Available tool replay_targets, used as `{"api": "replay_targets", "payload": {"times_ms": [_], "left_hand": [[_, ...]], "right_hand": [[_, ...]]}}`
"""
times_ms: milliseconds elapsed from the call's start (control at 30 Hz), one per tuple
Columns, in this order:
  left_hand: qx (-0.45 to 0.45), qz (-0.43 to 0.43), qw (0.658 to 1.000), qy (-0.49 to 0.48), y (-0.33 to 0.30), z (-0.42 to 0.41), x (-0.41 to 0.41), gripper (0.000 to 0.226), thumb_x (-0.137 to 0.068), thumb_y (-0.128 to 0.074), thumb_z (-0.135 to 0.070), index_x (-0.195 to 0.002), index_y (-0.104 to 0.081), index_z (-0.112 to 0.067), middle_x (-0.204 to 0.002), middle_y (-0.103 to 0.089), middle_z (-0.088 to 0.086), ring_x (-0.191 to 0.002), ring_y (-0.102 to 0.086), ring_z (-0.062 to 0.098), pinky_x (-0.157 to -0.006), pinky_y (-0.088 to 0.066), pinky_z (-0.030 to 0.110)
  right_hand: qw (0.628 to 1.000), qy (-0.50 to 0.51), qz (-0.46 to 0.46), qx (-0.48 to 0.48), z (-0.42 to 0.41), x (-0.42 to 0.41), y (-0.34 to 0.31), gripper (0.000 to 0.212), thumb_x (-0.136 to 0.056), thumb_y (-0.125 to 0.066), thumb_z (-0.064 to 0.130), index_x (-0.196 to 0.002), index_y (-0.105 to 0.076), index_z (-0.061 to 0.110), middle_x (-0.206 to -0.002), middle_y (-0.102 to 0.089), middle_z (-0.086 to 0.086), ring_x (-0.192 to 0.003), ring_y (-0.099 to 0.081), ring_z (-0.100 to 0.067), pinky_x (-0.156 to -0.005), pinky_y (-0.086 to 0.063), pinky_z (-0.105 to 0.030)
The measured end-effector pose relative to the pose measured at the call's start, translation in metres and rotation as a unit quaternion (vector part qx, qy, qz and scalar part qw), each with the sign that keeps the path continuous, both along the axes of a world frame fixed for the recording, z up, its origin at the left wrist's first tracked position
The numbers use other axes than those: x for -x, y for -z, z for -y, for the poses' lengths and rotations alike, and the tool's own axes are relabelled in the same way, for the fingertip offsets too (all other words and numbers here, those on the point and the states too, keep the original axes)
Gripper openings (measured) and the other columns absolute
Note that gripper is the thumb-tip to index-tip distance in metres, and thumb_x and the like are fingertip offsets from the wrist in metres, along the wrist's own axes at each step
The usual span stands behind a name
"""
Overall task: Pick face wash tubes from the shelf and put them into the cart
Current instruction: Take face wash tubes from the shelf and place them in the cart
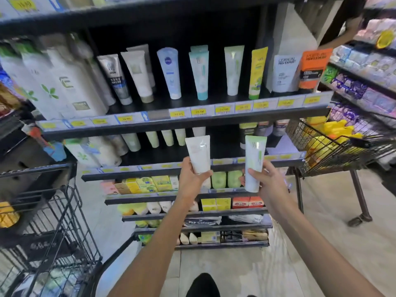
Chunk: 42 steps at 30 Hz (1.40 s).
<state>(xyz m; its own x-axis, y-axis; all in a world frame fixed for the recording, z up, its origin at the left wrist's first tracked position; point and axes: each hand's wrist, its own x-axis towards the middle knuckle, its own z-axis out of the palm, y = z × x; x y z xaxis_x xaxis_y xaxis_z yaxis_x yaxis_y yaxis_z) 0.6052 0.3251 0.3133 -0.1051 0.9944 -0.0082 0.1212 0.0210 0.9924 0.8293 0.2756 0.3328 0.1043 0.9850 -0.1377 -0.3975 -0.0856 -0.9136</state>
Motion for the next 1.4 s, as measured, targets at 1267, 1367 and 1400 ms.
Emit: {"api": "replay_targets", "payload": {"times_ms": [1267,1367,1400], "left_hand": [[0.038,-0.265,0.962,-0.05,0.018,-0.176,-0.004,0.08,-0.076,-0.092,-0.02,-0.135,-0.04,-0.008,-0.134,-0.061,0.011,-0.127,-0.058,0.03,-0.107,-0.048,0.04],[0.046,-0.273,0.96,-0.046,0.019,-0.177,-0.004,0.081,-0.075,-0.092,-0.023,-0.137,-0.041,-0.008,-0.131,-0.063,0.011,-0.125,-0.06,0.03,-0.105,-0.051,0.039],[0.05,-0.274,0.959,-0.048,0.019,-0.177,-0.004,0.082,-0.075,-0.092,-0.024,-0.137,-0.041,-0.008,-0.131,-0.063,0.011,-0.124,-0.06,0.029,-0.104,-0.051,0.039]], "right_hand": [[0.999,0.019,0.007,-0.044,-0.034,-0.005,0.06,0.035,-0.095,-0.067,0.005,-0.128,-0.059,0.014,-0.123,-0.067,-0.029,-0.09,-0.074,-0.034,-0.089,-0.06,-0.046],[0.999,0.018,0.004,-0.04,-0.033,-0.002,0.061,0.034,-0.095,-0.067,0.005,-0.127,-0.059,0.015,-0.122,-0.069,-0.027,-0.091,-0.074,-0.035,-0.091,-0.06,-0.047],[0.999,0.019,0.005,-0.04,-0.032,-0.001,0.061,0.033,-0.095,-0.067,0.005,-0.126,-0.059,0.016,-0.121,-0.07,-0.025,-0.091,-0.074,-0.036,-0.091,-0.06,-0.048]]}}
